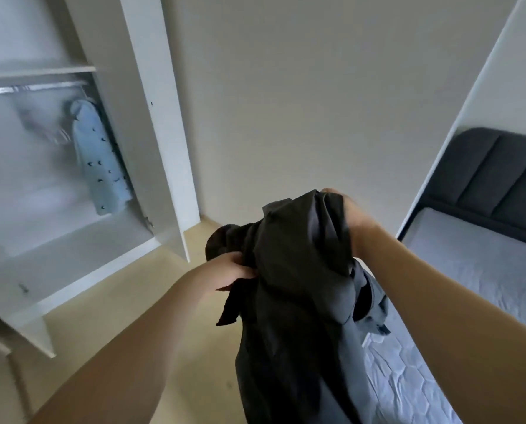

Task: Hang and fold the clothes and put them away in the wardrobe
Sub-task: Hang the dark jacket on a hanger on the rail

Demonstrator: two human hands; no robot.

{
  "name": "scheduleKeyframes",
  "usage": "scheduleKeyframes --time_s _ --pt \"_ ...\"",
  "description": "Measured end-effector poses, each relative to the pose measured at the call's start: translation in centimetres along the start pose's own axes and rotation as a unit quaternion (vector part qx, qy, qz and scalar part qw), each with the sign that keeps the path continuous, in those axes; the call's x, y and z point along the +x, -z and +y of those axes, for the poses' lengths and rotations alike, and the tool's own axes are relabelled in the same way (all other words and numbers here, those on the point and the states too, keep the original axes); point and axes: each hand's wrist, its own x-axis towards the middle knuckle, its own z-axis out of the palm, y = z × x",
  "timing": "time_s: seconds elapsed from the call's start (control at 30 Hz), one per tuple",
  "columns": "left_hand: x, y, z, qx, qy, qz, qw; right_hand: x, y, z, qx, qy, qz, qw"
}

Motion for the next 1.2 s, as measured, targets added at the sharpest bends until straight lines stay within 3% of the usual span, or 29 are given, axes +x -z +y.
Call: scheduleKeyframes --time_s 0.1,0.2,0.3,0.43,0.63,0.8,0.93,1.0,1.07,1.2 --pt "-0.2 4.9 -2.4 -0.093 -0.015 0.011 0.996 2.4 -4.2 -1.9 -0.047 0.026 -0.035 0.998" --pt "-0.7 11.1 -2.9 -0.197 -0.045 0.063 0.977 5.5 -8.1 -3.1 -0.056 0.012 -0.043 0.997" --pt "-0.9 17.0 -1.5 -0.241 -0.094 0.122 0.958 9.1 -13.0 -4.3 -0.145 0.024 -0.082 0.986" --pt "-0.7 21.6 2.6 -0.229 -0.148 0.162 0.948 12.5 -18.0 -6.9 -0.250 0.106 -0.092 0.958" --pt "1.8 28.2 8.4 -0.255 -0.133 0.258 0.922 17.5 -22.5 -10.8 -0.406 0.167 -0.105 0.892" --pt "5.7 32.9 11.8 -0.326 -0.148 0.302 0.884 22.8 -24.5 -12.1 -0.189 0.065 -0.253 0.947" --pt "8.7 36.4 14.5 -0.368 -0.180 0.327 0.851 26.4 -25.6 -14.3 -0.061 0.080 -0.375 0.922" --pt "10.2 38.1 15.8 -0.353 -0.183 0.343 0.851 28.1 -26.4 -15.7 -0.074 0.112 -0.406 0.904" --pt "11.5 39.5 16.9 -0.323 -0.179 0.363 0.856 29.9 -28.1 -16.9 -0.109 0.150 -0.415 0.891" --pt "13.4 42.3 17.6 -0.262 -0.184 0.389 0.864 33.2 -31.7 -18.4 -0.017 0.180 -0.300 0.937"
